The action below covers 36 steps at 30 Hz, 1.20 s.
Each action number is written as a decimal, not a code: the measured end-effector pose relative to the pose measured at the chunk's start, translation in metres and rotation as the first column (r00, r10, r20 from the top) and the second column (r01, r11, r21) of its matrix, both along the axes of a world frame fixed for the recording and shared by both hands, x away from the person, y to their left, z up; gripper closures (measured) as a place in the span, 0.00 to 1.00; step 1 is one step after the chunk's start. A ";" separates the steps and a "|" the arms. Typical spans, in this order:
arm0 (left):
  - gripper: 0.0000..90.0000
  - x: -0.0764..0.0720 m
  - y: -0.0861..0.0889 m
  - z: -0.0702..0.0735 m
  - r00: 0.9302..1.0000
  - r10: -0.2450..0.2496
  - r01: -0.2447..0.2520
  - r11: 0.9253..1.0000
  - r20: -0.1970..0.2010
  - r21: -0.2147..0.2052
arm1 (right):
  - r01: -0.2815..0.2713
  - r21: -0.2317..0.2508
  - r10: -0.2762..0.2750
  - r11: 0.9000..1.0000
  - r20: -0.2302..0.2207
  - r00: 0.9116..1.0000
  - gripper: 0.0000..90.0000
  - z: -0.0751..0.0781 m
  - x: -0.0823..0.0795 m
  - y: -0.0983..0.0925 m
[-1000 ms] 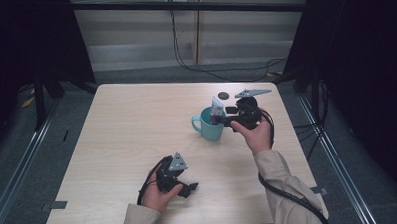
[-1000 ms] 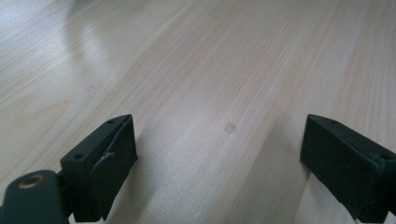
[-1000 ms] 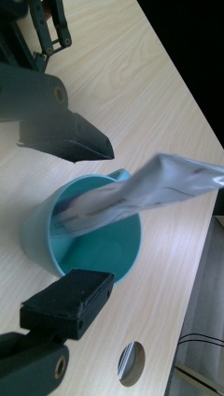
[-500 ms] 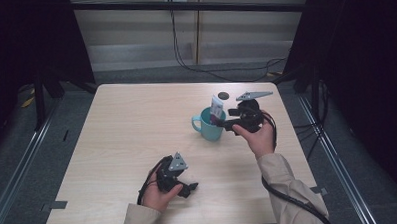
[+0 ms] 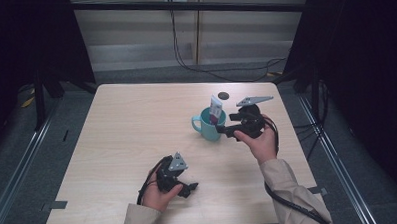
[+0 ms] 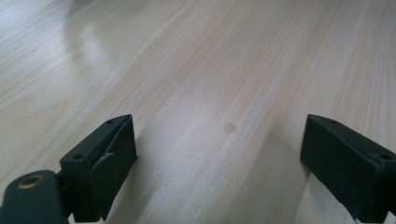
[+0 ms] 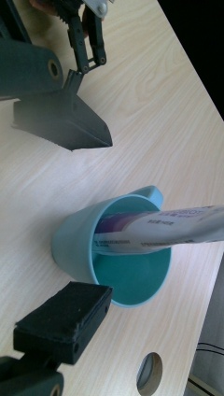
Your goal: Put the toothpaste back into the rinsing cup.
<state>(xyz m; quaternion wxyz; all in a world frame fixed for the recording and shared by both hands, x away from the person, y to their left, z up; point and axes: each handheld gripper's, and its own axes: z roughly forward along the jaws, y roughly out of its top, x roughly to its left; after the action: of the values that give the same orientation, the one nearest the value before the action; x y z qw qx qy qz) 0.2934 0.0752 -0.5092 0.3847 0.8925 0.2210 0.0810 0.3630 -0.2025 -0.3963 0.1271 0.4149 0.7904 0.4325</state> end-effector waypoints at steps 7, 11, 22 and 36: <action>0.11 0.000 0.000 0.000 1.000 0.001 -0.001 1.000 -0.001 -0.001 | -0.020 -0.015 0.020 1.000 -0.002 1.000 0.25 -0.001 -0.009 -0.003; 0.11 0.000 0.000 0.000 1.000 0.002 -0.002 1.000 -0.001 -0.001 | -0.026 -0.022 0.026 0.999 -0.006 1.000 0.25 -0.001 -0.013 -0.004; 0.11 0.000 0.000 0.000 1.000 -0.001 0.001 1.000 -0.001 0.001 | -0.030 -0.037 0.029 0.999 -0.012 0.999 0.23 -0.006 -0.022 -0.007; 0.11 0.000 0.000 0.000 1.000 0.000 0.000 1.000 0.000 0.001 | -0.036 -0.051 0.035 0.998 -0.019 0.999 0.21 -0.011 -0.035 -0.016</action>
<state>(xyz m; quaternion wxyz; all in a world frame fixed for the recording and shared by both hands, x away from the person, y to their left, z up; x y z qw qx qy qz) 0.2932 0.0753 -0.5092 0.3843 0.8928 0.2209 0.0809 0.3276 -0.2189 -0.4074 0.1231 0.4014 0.8095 0.4105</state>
